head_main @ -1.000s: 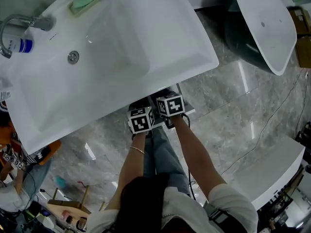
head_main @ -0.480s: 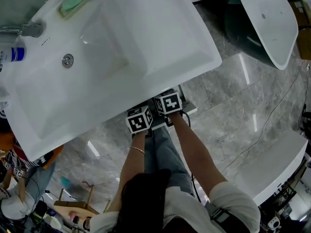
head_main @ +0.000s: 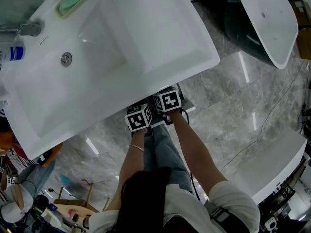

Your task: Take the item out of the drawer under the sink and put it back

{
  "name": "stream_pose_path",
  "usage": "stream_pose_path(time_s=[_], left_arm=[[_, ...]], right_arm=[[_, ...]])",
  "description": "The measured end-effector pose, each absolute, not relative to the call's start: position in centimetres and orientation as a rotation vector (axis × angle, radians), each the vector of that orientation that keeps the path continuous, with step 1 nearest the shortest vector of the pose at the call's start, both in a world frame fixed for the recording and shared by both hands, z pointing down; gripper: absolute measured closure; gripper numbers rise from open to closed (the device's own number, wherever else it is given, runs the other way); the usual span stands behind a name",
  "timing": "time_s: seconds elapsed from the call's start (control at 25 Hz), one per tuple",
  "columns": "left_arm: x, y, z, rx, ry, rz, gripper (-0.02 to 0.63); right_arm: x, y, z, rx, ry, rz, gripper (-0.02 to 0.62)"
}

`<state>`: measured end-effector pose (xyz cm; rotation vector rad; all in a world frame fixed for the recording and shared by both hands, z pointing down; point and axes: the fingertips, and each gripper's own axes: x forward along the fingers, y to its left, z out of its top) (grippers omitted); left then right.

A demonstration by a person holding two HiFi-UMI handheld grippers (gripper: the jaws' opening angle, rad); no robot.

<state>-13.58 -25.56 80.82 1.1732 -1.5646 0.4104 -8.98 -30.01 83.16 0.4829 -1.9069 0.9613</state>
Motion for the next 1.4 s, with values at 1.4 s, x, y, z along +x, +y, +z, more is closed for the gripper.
stream_pose_path(time_s=[1.4], left_arm=[[-11.6, -22.5, 62.6, 1.397, -1.704, 0.320, 0.597]], right_arm=[[-5.5, -27.4, 62.4, 0.659, -2.238, 0.742, 0.261]])
